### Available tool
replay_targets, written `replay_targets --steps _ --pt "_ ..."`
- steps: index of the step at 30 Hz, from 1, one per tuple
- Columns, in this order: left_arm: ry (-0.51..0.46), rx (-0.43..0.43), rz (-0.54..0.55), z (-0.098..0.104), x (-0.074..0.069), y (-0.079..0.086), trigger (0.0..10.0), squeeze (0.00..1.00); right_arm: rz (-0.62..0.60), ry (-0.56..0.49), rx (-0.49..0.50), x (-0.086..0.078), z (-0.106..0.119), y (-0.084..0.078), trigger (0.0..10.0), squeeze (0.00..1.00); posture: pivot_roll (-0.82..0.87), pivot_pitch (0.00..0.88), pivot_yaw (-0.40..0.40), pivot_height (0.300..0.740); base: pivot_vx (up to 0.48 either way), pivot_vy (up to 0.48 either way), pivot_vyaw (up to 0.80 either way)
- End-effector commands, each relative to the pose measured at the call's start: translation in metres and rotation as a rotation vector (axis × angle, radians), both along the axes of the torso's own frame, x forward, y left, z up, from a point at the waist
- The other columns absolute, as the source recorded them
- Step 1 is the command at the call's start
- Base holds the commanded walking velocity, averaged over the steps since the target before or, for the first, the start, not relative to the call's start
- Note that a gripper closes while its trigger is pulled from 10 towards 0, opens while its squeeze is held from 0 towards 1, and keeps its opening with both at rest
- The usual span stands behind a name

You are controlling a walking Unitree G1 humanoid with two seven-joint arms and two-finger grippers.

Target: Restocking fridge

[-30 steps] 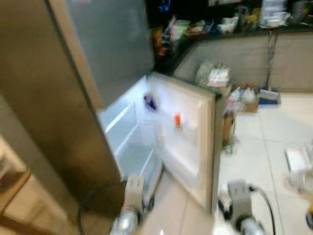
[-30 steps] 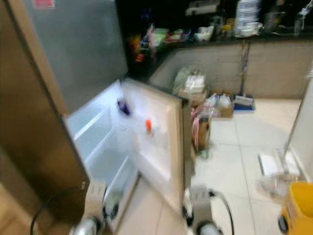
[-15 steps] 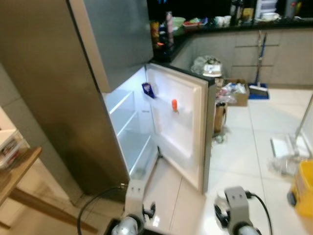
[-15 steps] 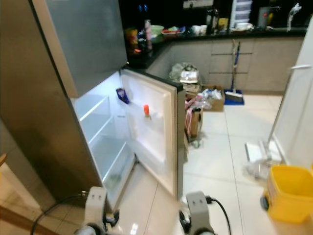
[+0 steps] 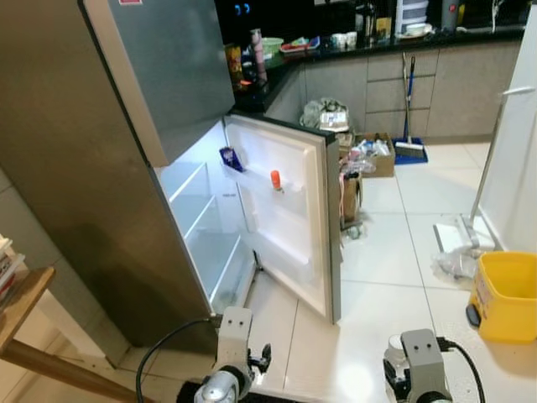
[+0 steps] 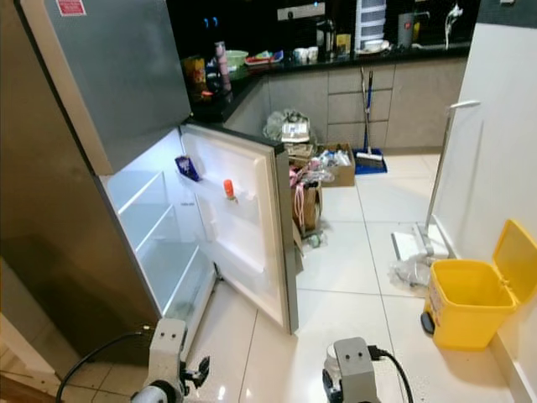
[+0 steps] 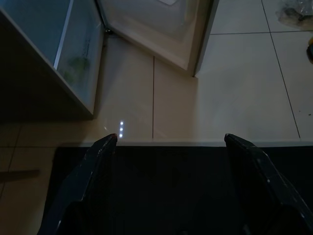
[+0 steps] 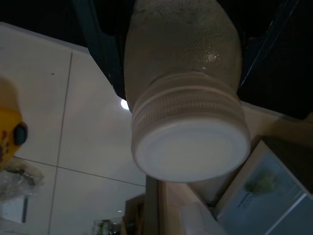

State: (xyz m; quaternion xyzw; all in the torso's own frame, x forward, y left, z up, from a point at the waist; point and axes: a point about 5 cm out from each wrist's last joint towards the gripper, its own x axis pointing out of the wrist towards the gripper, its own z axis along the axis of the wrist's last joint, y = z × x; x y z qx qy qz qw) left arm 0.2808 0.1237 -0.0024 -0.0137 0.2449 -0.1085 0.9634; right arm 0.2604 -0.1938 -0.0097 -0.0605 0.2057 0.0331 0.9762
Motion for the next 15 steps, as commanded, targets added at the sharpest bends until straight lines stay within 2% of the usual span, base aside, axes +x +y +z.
replay_targets --steps 1,15 --pt "0.023 0.009 -0.005 -0.0042 -0.0034 0.0001 10.0 0.0 0.012 -0.045 0.013 0.0047 0.0067 0.0046 10.0 0.0 -0.14 0.024 0.115 0.74 0.349 0.0 0.0" --pt "0.023 0.008 -0.002 -0.0042 -0.0042 0.0005 10.0 0.0 0.012 -0.044 0.015 0.0046 0.0071 0.0047 10.0 0.0 -0.14 0.029 0.109 0.74 0.362 0.0 0.0"
